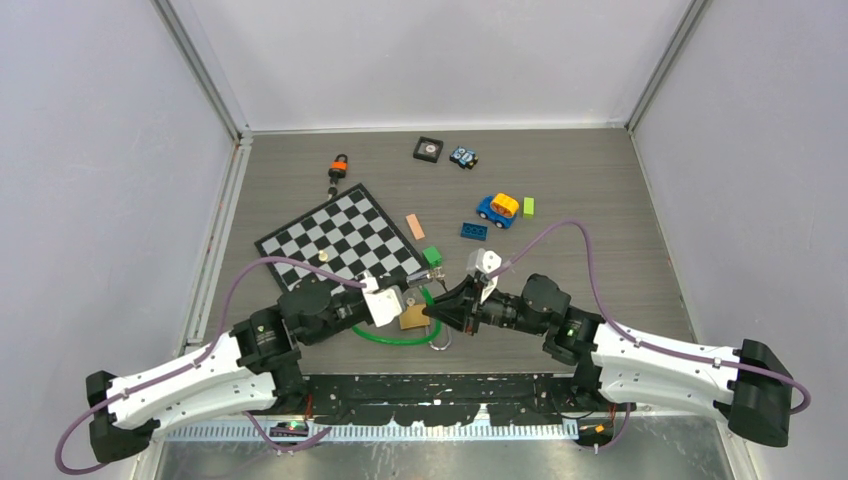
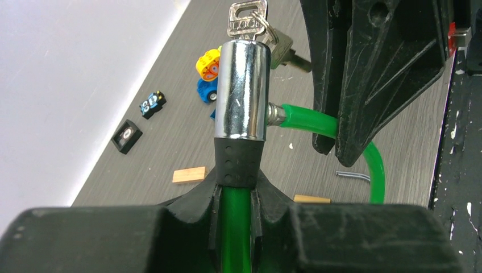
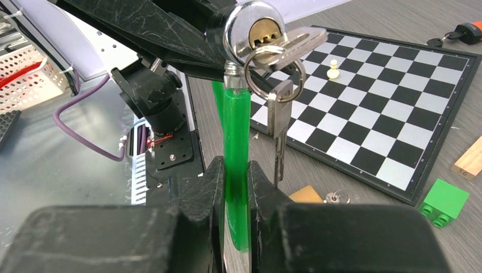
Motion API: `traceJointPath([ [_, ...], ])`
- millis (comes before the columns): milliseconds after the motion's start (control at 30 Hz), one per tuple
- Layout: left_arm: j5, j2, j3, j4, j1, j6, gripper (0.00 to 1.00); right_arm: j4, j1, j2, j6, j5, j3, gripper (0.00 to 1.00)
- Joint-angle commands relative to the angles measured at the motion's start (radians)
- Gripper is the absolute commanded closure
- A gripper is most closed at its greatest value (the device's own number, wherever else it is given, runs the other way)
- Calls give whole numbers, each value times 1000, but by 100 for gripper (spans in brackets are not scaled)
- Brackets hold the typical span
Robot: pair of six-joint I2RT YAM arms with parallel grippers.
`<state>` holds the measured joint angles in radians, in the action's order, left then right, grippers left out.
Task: Lock with the key
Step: Lock the lock.
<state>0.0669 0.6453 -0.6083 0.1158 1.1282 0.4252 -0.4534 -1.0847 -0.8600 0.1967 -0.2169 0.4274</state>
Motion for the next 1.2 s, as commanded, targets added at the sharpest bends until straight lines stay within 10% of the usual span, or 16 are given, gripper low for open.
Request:
traceJointPath([
  [0, -165, 21, -30, -48, 25, -28, 100, -131, -6, 6, -36, 50, 114, 96],
  [367, -127, -23, -13, -68, 25, -38, 100, -19, -6, 57, -89, -14, 77, 65],
  [1167, -45, -111, -28, 14, 24, -7, 100, 243, -6, 219, -106, 15, 63, 52],
])
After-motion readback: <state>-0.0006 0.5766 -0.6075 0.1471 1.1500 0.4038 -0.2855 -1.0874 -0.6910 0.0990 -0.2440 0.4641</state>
